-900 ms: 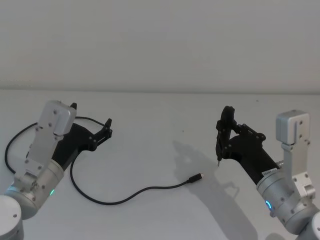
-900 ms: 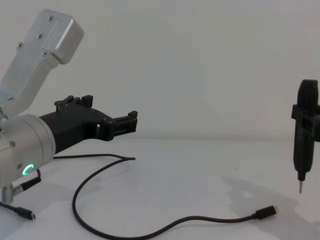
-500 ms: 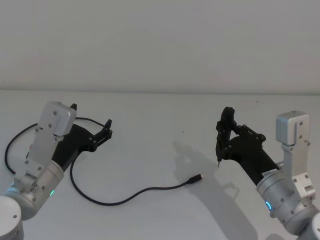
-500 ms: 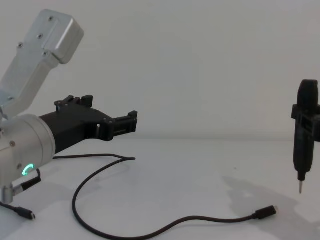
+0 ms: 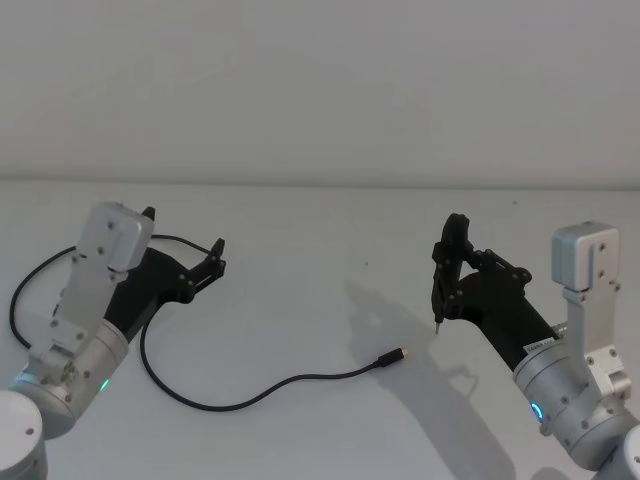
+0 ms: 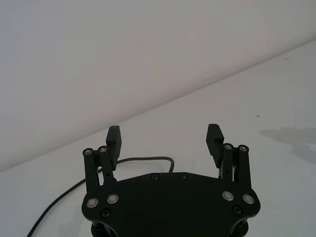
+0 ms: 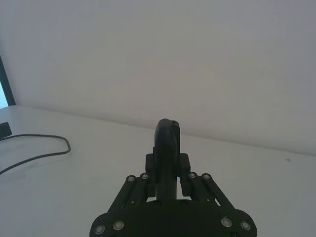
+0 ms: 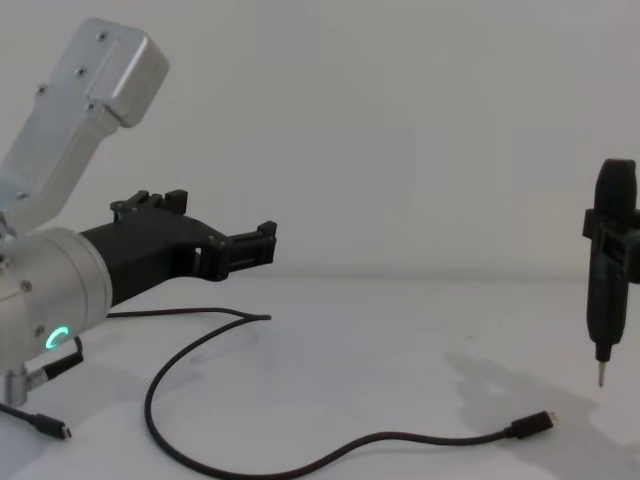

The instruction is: Pick up the data cable with the one hand.

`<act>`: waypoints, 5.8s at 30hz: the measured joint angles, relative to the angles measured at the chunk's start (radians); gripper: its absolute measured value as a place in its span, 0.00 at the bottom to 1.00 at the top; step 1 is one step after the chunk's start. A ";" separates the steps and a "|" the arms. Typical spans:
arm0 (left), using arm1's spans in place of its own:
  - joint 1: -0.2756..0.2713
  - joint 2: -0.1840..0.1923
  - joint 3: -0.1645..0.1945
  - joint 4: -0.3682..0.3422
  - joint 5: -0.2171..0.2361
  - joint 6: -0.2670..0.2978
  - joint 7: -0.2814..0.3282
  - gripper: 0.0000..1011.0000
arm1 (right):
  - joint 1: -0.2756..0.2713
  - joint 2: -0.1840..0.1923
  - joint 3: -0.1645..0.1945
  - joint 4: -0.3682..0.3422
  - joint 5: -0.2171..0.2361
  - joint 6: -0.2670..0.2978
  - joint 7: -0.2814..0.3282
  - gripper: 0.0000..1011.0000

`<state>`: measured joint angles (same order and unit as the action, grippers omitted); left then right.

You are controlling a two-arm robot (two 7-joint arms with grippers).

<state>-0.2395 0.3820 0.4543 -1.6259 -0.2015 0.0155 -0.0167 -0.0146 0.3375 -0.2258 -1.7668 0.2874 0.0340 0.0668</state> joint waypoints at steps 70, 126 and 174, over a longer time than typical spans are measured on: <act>-0.374 0.082 0.284 0.224 -0.122 0.241 -0.761 0.99 | 0.000 0.000 0.000 0.000 0.000 0.000 0.000 0.27; -0.400 0.038 0.333 0.335 -0.163 0.318 -0.742 0.75 | 0.000 0.000 0.000 0.000 0.000 0.000 0.000 0.27; -0.399 0.037 0.334 0.337 -0.164 0.323 -0.741 0.44 | 0.000 0.000 0.000 0.000 0.000 0.000 0.000 0.27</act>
<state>-0.6386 0.4185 0.7888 -1.2887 -0.3658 0.3384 -0.7577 -0.0146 0.3375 -0.2258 -1.7668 0.2873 0.0340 0.0668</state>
